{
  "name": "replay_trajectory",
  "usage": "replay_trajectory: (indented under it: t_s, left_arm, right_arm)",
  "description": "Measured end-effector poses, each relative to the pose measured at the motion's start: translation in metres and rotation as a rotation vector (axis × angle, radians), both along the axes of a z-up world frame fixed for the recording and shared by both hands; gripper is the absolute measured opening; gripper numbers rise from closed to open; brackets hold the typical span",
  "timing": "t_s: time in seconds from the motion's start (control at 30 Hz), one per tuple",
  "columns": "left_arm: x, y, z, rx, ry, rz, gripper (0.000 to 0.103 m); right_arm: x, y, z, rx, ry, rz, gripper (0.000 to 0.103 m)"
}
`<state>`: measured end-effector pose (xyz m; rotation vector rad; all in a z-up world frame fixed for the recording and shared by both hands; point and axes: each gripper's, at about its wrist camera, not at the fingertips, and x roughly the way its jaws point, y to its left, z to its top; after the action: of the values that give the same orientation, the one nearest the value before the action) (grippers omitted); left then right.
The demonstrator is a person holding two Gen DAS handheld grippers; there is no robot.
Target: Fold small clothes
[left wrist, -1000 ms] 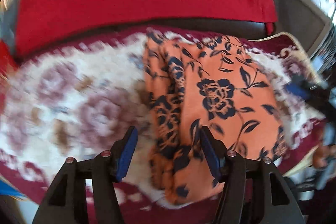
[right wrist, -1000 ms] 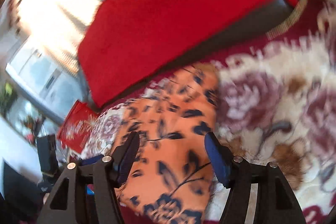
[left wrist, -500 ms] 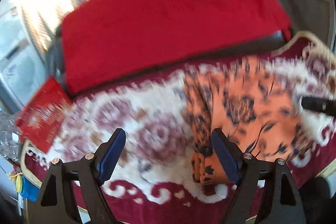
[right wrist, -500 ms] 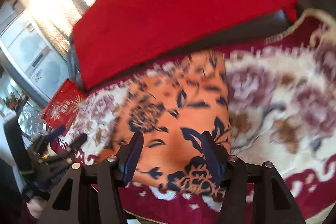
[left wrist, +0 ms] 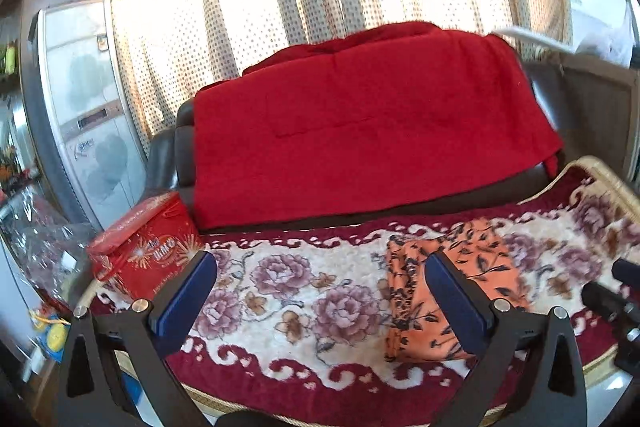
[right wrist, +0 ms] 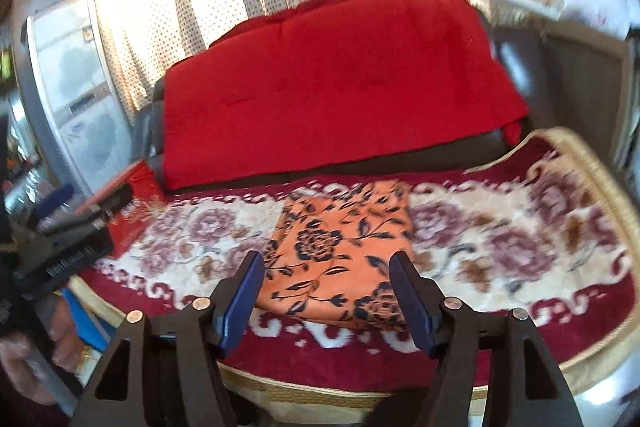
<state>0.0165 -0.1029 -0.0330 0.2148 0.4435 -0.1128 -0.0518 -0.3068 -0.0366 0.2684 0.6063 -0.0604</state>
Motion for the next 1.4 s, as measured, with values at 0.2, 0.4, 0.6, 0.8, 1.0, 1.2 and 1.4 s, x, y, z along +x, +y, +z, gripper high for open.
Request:
replay_trajectory:
  t_s: [0.2,0.4,0.6,0.8,1.0,1.2,1.4]
  left_arm:
    - [-0.015,0.021,0.02,-0.086,-0.014,-0.011,0.103]
    - [-0.023,0.033,0.03,-0.101,-0.053,0.003,0.103]
    - [-0.031,0.038,0.038,-0.111,-0.082,0.001,0.103]
    - [-0.033,0.04,0.041,-0.119,-0.101,-0.005,0.103]
    - [-0.03,0.042,0.039,-0.124,-0.093,-0.007,0.103]
    - [-0.025,0.044,0.036,-0.123,-0.092,-0.011,0.103]
    - [-0.021,0.048,0.036,-0.141,-0.09,-0.031,0.103]
  right_arm:
    - [-0.023,0.01,0.019,-0.043,-0.045,-0.035,0.069]
    - [-0.032,0.024,0.031,-0.069,-0.075,-0.051,0.07]
    - [-0.033,0.035,0.038,-0.067,-0.087,-0.051,0.07]
    - [-0.034,0.038,0.044,-0.064,-0.101,-0.053,0.07]
    - [-0.029,0.041,0.044,-0.078,-0.09,-0.051,0.07]
    - [-0.025,0.044,0.043,-0.088,-0.079,-0.059,0.07]
    - [-0.019,0.047,0.047,-0.101,-0.076,-0.066,0.07]
